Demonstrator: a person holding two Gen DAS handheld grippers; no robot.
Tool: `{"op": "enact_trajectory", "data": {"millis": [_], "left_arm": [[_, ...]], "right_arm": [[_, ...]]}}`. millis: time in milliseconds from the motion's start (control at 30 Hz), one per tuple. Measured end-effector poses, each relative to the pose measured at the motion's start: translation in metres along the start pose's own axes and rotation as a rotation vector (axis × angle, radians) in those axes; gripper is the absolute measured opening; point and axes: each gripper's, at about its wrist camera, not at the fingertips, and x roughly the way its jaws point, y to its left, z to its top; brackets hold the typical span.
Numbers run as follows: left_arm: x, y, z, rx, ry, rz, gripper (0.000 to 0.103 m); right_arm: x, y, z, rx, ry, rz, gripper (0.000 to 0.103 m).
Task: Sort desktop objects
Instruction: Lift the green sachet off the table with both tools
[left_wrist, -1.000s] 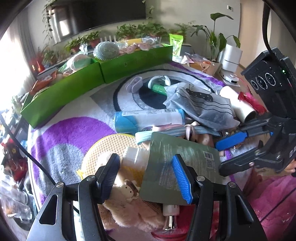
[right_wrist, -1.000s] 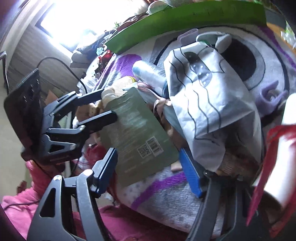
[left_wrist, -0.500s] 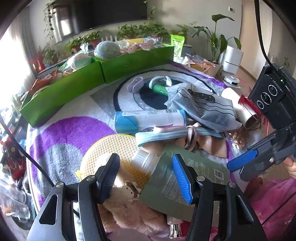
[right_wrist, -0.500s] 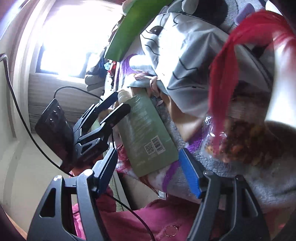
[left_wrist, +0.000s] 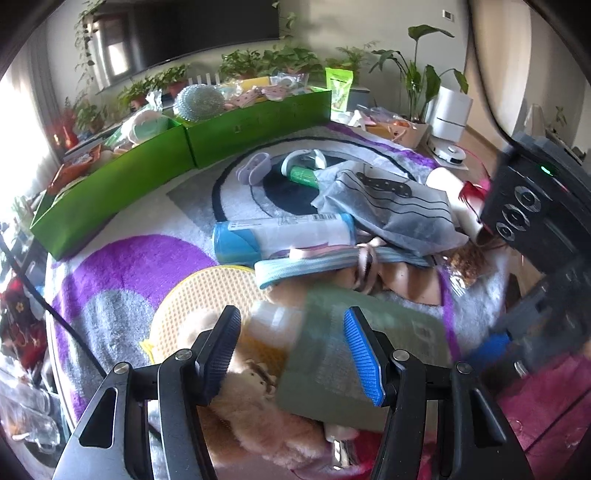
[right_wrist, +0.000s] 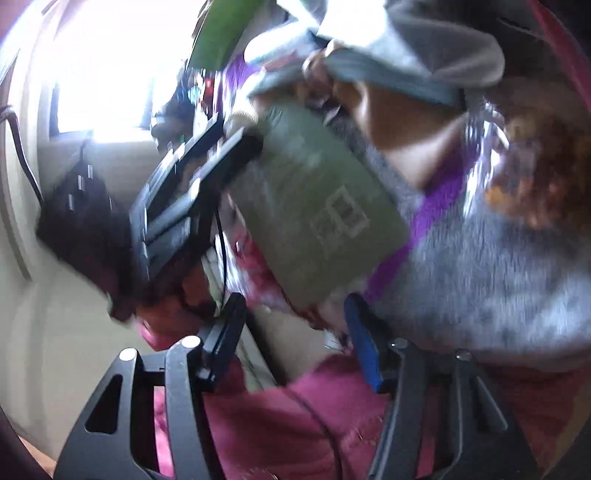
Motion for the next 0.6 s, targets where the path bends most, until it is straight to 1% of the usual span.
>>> {"op": "enact_trajectory", "data": {"millis": [33,100,200,267,333,467,500,533,600], "left_arm": [[0.000,0.001,-0.001,-0.004,0.004,0.010,0.059],[-0.001,0.007,-0.003,-0.034,0.000,-0.002,0.059],[0.000,0.016,-0.007,-0.083,0.012,-0.030,0.059],[-0.001,0.017,-0.010,-0.090,0.008,-0.034,0.059],[-0.002,0.016,-0.012,-0.092,0.004,-0.033,0.059],[-0.001,0.017,-0.012,-0.093,0.007,-0.030,0.059],[-0.001,0.018,-0.012,-0.103,0.007,-0.036,0.059],[0.000,0.019,-0.012,-0.112,0.008,-0.041,0.059],[0.002,0.023,-0.009,-0.130,0.010,-0.050,0.059]], "right_arm": [[-0.003,-0.002,0.003,0.016,-0.021,0.005,0.055],[-0.008,-0.003,0.007,0.025,-0.065,0.011,0.055],[-0.016,0.002,0.009,-0.003,-0.133,-0.011,0.055],[-0.025,0.009,0.012,-0.035,-0.185,-0.033,0.055],[-0.029,0.014,0.016,-0.069,-0.218,-0.060,0.055],[-0.023,0.020,0.020,-0.094,-0.229,-0.132,0.052],[-0.020,0.024,0.022,-0.105,-0.227,-0.151,0.049],[-0.020,0.028,0.023,-0.123,-0.226,-0.177,0.049],[-0.017,0.030,0.022,-0.125,-0.223,-0.188,0.049]]}}
